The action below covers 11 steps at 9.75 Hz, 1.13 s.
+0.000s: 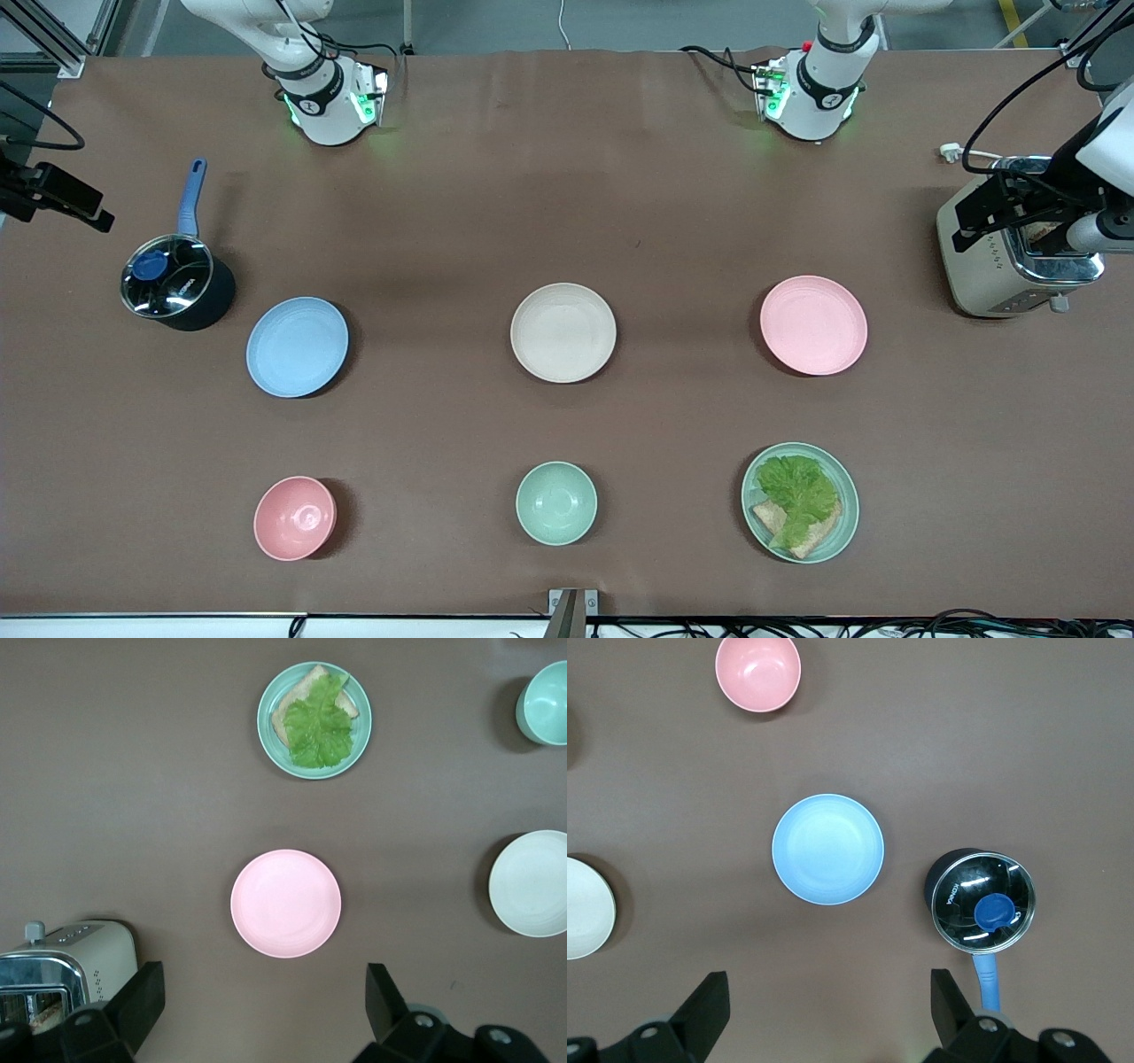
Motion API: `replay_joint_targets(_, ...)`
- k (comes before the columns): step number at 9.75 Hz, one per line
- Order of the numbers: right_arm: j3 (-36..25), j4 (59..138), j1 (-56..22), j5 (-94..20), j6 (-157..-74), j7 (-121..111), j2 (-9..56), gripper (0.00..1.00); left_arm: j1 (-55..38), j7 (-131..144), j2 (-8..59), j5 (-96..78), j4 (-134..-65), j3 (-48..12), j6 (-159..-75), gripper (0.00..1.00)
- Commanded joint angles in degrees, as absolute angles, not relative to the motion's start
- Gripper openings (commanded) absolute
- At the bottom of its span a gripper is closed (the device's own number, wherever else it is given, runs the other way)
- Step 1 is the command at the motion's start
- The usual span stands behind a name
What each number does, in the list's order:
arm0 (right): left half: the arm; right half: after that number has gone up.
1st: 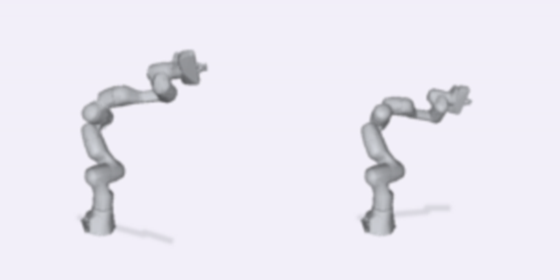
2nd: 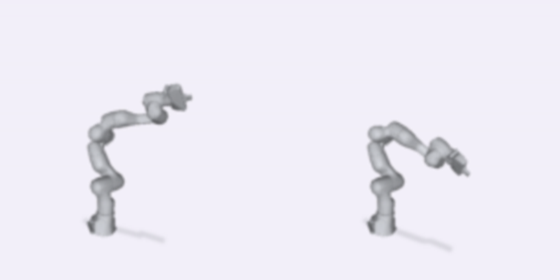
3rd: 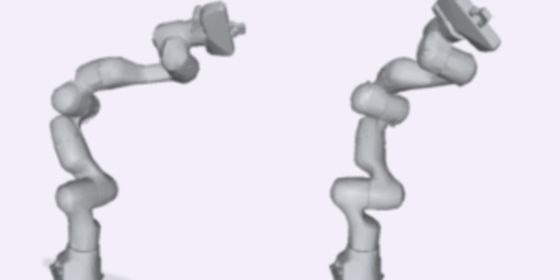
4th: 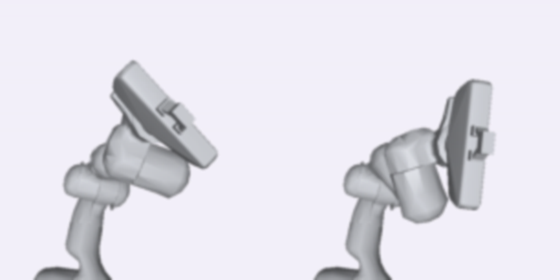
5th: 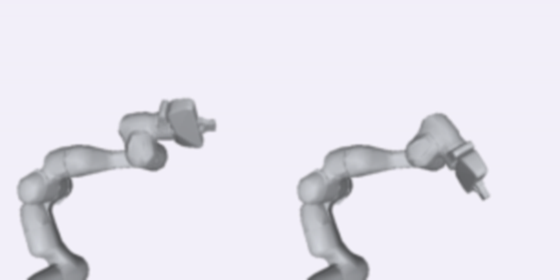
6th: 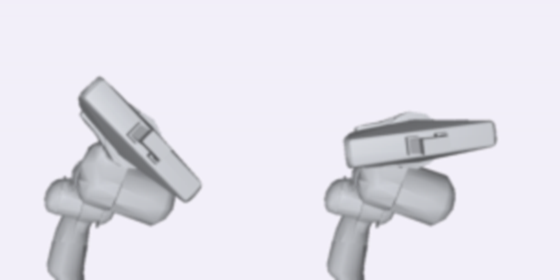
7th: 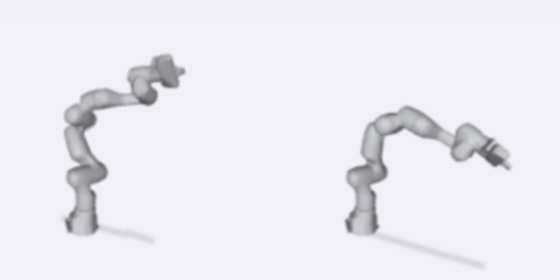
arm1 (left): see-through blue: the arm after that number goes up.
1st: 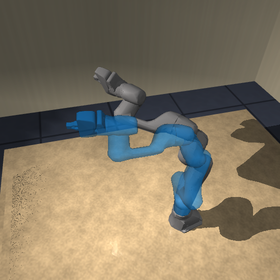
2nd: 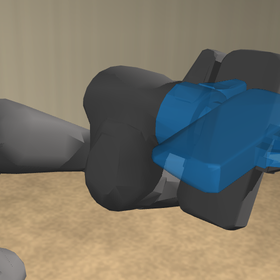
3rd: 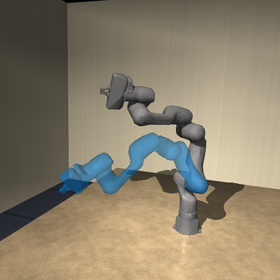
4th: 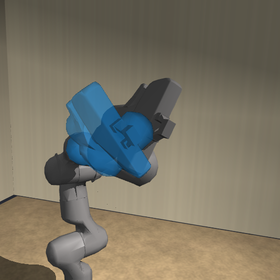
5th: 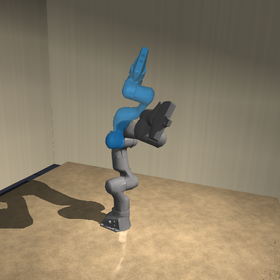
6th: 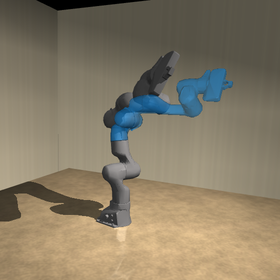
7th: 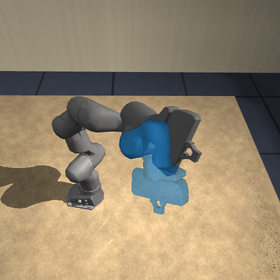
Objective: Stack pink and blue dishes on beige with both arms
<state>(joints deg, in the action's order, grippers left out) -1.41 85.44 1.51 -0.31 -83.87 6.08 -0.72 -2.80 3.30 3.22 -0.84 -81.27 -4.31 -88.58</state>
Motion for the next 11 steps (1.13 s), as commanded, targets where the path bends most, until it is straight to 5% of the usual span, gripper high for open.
replay_joint_targets(1, -1.14, 86.92, 1.76, 0.62, -83.94, 6.86, -1.93, 1.0, -2.72, 2.9, 3.78, -1.05, -81.91, -4.31, -85.28, 1.0)
replay_joint_targets(5, -1.14, 86.92, 1.85, 0.62, -83.94, 6.86, -1.93, 1.0, 0.76, 1.32, 4.3, -4.71, -83.74, -4.13, -85.25, 0.99)
replay_joint_targets(6, -1.14, 86.92, 1.93, 0.62, -83.94, 6.86, -1.93, 1.0, 1.75, 0.88, 4.31, -8.57, -87.5, -3.78, -87.34, 0.94)
replay_joint_targets(8, -1.14, 86.92, 2.11, 0.62, -83.94, 6.86, -1.93, 1.0, 2.11, -4.71, 4.39, -11.5, -98.12, -2.47, -96.11, 1.0)
replay_joint_targets(11, -1.14, 86.92, 2.11, 0.62, -84.02, 6.86, -1.93, 1.0, 1.93, -14.38, 4.66, -11.6, -116.48, -0.8, -117.34, 1.0)
